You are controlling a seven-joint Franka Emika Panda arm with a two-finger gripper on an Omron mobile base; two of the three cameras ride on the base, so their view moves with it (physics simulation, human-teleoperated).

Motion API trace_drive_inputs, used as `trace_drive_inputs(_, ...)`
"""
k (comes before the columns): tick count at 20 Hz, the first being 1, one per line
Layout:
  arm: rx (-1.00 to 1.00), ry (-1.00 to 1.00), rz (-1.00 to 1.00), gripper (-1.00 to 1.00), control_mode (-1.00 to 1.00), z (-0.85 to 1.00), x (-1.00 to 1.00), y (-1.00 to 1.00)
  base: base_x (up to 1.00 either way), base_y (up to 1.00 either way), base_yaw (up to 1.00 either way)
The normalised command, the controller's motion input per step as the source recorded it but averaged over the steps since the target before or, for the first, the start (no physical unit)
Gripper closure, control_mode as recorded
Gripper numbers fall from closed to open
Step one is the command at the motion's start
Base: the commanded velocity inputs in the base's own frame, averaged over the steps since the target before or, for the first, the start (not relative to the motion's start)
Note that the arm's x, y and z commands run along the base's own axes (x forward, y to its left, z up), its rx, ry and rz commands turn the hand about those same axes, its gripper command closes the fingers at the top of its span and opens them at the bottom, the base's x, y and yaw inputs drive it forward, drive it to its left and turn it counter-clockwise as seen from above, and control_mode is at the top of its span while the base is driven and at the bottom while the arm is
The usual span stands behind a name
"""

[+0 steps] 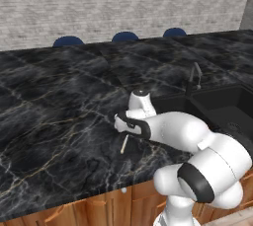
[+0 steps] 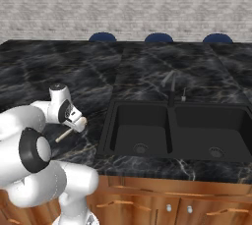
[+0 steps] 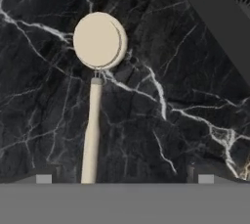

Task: Grab the spray bottle from the cabinet, then place it next to the cutting board for sanitizing. Then grab the dish brush from the countertop next to the sink and place it next to the cutting board.

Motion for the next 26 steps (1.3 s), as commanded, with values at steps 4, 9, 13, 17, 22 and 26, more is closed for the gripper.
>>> trace_drive_inputs(4, 0.0, 0.05, 0.0, -1.0, -1.0, -0.29, 0.18, 0.04, 0.0, 0.0, 0.0)
trace_drive_inputs(9, 0.0, 0.05, 0.0, -1.0, -1.0, -0.29, 0.14, 0.07, 0.0, 0.0, 0.0)
trace_drive_inputs(13, 0.0, 0.02, 0.0, -1.0, -1.0, -0.24, 0.13, 0.13, 0.0, 0.0, 0.0)
trace_drive_inputs(17, 0.0, 0.0, 0.0, -1.0, -1.0, -0.2, 0.05, 0.1, 0.0, 0.0, 0.0)
trace_drive_inputs(22, 0.0, 0.02, 0.0, -1.0, -1.0, -0.26, 0.08, 0.15, 0.0, 0.0, 0.0)
trace_drive_inputs(26, 0.0, 0.05, 0.0, 1.0, -1.0, -0.35, 0.14, 0.22, 0.0, 0.0, 0.0)
